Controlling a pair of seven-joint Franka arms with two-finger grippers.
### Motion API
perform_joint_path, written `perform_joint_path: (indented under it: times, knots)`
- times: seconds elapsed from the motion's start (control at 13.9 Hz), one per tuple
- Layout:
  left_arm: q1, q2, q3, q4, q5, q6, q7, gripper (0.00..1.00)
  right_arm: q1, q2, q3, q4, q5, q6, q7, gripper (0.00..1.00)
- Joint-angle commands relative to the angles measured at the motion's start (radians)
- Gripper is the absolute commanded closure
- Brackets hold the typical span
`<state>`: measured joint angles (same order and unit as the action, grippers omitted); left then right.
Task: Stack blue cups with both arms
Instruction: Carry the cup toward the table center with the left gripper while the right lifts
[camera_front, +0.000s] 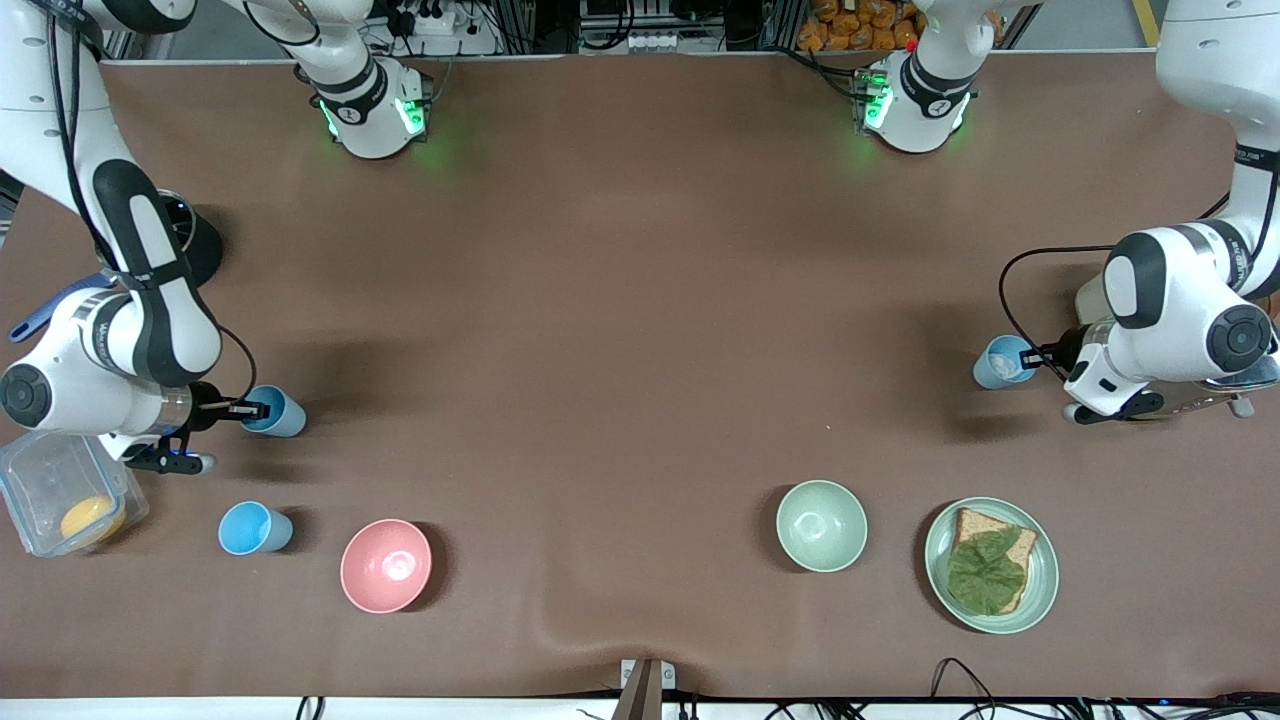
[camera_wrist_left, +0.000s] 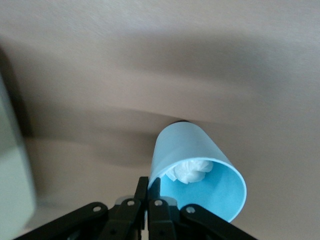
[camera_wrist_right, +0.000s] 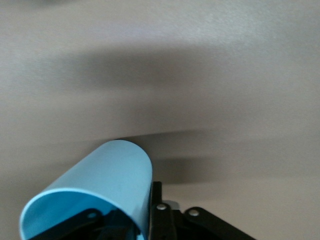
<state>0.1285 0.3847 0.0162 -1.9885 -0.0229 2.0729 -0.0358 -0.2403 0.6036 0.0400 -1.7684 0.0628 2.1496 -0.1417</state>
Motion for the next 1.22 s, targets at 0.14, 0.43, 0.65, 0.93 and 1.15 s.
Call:
perform_joint_path:
  times: [0.14, 0.43, 0.65, 0.93, 1.15]
  knots:
    - [-0.003, -0.082, -0.116, 0.069, -0.110, -0.184, -0.004, 1.00, 0.001, -0.080, 0.014, -0.019, 0.017, -0.042, -0.012, 1.00]
    - [-0.020, -0.064, -0.292, 0.152, -0.195, -0.212, -0.223, 1.00, 0.036, -0.201, 0.012, -0.088, 0.014, -0.031, -0.035, 1.00]
    - [-0.137, -0.003, -0.346, 0.221, -0.195, -0.171, -0.413, 1.00, 0.071, -0.269, 0.012, -0.102, 0.012, -0.068, -0.021, 1.00]
    - [-0.305, 0.065, -0.346, 0.244, -0.195, -0.033, -0.619, 1.00, 0.084, -0.283, 0.012, -0.102, 0.012, -0.106, 0.043, 1.00]
    - [-0.407, 0.111, -0.346, 0.244, -0.189, 0.085, -0.743, 1.00, 0.082, -0.280, 0.014, -0.103, 0.015, -0.114, 0.071, 1.00]
